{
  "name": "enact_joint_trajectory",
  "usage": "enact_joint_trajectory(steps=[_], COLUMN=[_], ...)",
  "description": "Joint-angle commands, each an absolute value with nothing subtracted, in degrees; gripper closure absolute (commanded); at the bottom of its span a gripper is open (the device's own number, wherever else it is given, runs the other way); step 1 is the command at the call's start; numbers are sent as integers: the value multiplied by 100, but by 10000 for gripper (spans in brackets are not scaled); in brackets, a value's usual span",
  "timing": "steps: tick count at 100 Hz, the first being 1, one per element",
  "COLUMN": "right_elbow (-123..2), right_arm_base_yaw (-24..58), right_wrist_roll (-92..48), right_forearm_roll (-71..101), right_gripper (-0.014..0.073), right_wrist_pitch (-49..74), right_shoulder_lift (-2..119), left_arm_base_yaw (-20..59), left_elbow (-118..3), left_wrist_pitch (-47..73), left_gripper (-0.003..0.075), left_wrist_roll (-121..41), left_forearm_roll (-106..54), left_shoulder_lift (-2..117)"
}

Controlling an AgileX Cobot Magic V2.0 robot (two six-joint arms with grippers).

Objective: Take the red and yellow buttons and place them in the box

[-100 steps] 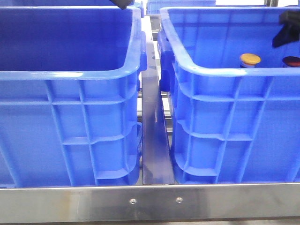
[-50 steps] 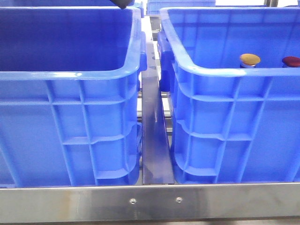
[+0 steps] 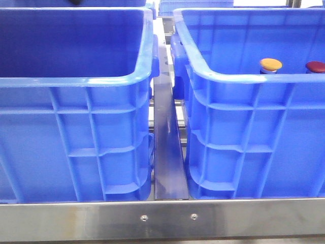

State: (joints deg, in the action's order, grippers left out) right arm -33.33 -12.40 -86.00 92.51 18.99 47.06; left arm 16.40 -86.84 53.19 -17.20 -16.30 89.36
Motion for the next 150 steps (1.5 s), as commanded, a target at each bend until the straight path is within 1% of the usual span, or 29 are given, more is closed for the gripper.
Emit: enact_joint_trajectory(steps=[1,16,41,57,74,90,111,131,150], right_elbow=[-3380,-3278,-3278,-3278,-3269,-3000,-2349,-1689,-1360], right_arm_base_yaw=[-1258,-1227,-789,-757,-757,-757,-757,-757,-757], right_wrist_roll=[-8689,-8689,-8689,-8689,-8689,-8689,-8689,-8689,-8689], right_forearm_roll=[9390,9390,9390,9385,9385,9385,9385,9385,9385], right_gripper=[697,697,697,697,697,696,696,696,696], right_wrist_pitch=[2042,2057,2131,2269,2365,2155,2142,2142,2177], right_shoulder_lift=[4376,4080,4057,4011,3689,3240,2367,1363,638], left_arm_base_yaw=[1436,1168,714,327,4,-22,-22,-22,-22], left_elbow=[-8839,-8639,-7806,-7047,-6189,-5305,-4211,-3361,-2922], left_wrist_pitch=[4991,4831,4325,3894,3351,2794,2399,2320,2332], left_gripper=[741,741,741,741,741,741,741,741,741], left_wrist_roll=[-1403,-870,-870,-870,-870,-870,-870,-870,-870], left_forearm_roll=[-1330,-488,-447,-298,-285,-285,-298,-347,-347], left_shoulder_lift=[8519,8088,6936,6007,5013,4076,2903,1864,1091])
